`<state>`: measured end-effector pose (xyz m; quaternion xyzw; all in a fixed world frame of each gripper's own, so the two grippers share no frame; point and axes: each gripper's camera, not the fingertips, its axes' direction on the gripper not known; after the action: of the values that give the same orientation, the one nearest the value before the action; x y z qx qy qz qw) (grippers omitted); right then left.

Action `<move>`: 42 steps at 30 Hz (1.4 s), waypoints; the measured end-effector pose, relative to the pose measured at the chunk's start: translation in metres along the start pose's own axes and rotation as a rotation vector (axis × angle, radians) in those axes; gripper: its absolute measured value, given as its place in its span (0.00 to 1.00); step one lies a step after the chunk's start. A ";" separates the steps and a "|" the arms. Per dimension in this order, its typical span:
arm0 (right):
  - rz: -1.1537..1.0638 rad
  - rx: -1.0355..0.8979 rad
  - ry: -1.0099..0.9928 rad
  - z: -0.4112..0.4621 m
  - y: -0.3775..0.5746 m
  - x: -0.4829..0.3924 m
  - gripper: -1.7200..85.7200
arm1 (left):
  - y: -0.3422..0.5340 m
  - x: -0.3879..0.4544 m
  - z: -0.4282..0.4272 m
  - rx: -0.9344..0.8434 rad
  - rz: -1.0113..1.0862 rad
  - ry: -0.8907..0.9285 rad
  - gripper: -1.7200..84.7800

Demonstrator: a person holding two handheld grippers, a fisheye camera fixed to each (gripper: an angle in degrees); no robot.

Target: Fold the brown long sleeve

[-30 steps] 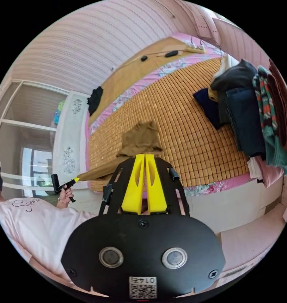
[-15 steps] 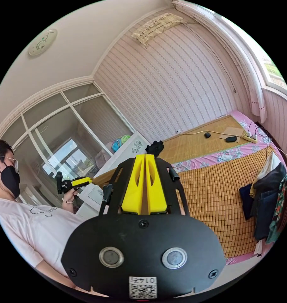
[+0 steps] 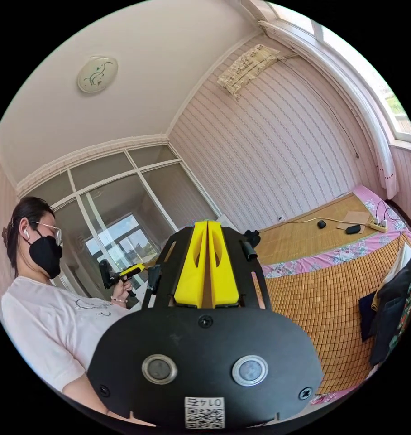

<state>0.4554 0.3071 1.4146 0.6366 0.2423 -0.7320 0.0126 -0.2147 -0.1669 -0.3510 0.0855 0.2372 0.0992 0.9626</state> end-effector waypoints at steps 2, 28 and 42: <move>-0.083 0.046 -0.104 -0.014 -0.012 -0.032 0.02 | 0.005 -0.006 -0.062 0.183 -0.006 0.028 0.01; -0.197 -0.233 0.286 0.265 -0.154 0.051 0.02 | -0.117 -0.227 0.098 0.133 -0.233 -0.089 0.01; 0.141 -0.631 0.424 0.236 0.069 0.250 0.02 | 0.091 -0.245 0.249 -0.375 -0.413 0.114 0.01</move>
<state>0.2121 0.2315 1.1742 0.7539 0.4085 -0.4707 0.2079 -0.3229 -0.1649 -0.0064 -0.1499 0.2808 -0.0524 0.9465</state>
